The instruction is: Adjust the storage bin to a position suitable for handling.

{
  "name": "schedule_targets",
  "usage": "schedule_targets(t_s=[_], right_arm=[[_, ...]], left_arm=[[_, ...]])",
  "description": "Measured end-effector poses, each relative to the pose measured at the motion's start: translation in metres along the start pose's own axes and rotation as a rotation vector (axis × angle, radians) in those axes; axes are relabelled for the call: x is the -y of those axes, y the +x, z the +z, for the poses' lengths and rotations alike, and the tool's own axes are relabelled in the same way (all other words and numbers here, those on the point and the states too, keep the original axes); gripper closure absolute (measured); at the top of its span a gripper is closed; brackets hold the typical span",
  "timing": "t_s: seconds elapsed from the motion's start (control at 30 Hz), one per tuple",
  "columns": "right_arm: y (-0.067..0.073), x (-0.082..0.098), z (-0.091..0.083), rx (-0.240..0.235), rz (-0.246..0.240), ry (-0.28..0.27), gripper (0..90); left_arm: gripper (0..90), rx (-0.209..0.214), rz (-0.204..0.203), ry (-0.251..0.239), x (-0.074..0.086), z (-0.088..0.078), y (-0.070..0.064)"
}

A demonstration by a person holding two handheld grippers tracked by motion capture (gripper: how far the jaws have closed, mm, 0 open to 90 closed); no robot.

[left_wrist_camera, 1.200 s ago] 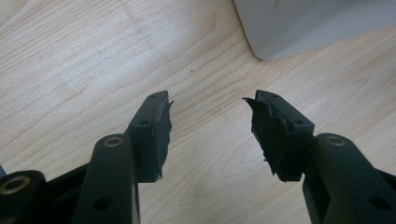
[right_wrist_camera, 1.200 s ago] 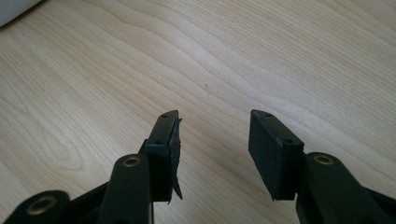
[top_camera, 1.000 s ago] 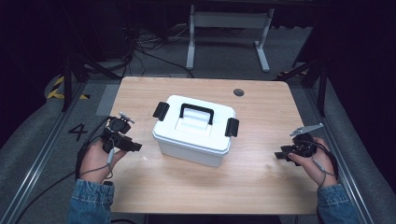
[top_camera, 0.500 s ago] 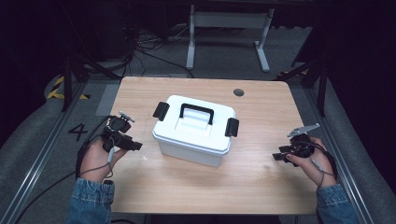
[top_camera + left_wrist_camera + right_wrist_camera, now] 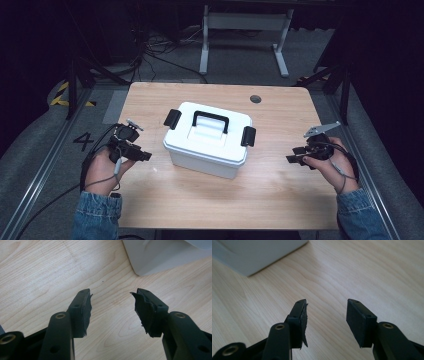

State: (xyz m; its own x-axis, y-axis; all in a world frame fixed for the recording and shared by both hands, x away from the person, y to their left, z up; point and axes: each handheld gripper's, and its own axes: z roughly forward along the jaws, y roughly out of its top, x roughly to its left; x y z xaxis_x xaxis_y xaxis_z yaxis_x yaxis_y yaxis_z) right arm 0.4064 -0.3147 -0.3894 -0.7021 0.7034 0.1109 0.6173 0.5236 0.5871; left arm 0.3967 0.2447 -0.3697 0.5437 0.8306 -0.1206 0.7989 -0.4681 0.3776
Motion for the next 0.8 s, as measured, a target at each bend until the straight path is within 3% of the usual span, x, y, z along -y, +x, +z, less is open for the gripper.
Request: schedule_targets(t_s=[0.23, 0.57, 0.63, 0.7, 0.8], right_arm=[[0.014, -0.043, -0.02, -0.03, -0.071, -0.033, 51.9], [0.033, -0.082, -0.028, -0.076, -0.123, -0.059, 52.0], [0.038, -0.092, -0.03, -0.087, -0.136, -0.057, 52.0], [0.044, -0.104, -0.031, -0.092, -0.158, -0.058, 52.0], [0.048, -0.111, -0.03, -0.09, -0.167, -0.054, 52.0]], left_arm=[[47.4, 0.005, 0.001, -0.007, -0.001, 0.0, 0.001], [47.2, -0.005, 0.023, -0.008, -0.004, 0.0, 0.002], [47.2, 0.006, 0.009, -0.01, -0.004, 0.0, 0.001], [47.2, -0.002, 0.022, -0.009, -0.004, -0.001, 0.002], [47.2, 0.008, 0.011, -0.011, -0.003, -0.001, 0.002]])
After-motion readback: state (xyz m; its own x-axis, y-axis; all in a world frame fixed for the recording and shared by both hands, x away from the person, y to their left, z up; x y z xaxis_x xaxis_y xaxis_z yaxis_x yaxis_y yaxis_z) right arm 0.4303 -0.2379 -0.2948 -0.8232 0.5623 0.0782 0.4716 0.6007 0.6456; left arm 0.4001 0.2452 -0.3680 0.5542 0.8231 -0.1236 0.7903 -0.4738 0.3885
